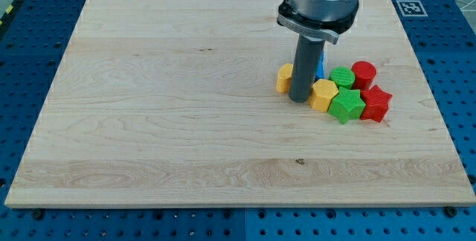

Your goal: Point your arm at the green circle

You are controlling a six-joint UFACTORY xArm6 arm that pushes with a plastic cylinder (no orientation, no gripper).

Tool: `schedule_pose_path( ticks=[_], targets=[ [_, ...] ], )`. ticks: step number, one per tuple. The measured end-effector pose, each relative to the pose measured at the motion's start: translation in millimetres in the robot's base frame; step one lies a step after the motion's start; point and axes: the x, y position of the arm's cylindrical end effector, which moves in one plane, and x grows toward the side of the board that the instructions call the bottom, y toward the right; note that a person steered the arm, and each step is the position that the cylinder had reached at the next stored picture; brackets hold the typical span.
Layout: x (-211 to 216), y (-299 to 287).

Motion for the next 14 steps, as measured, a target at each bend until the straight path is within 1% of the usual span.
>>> schedule_pose_path(
  ticks=[2, 3, 4, 5, 6, 7, 8, 9, 10, 11, 12, 13, 14],
  targets=[
    [6.3, -10.2],
    [22.5, -36.1],
    [22.0, -75.3],
    [5.9, -82.6],
    [-24.3, -87.3],
    [-75.6, -90.0],
    [-119.5, -78.5],
    [-152.4, -43.1],
    [-159.5, 1.2],
    [-140.9, 40.4],
    [-140.3, 61.9],
    [-120.2, 74.4],
    [-86.6, 75.4]
  ],
)
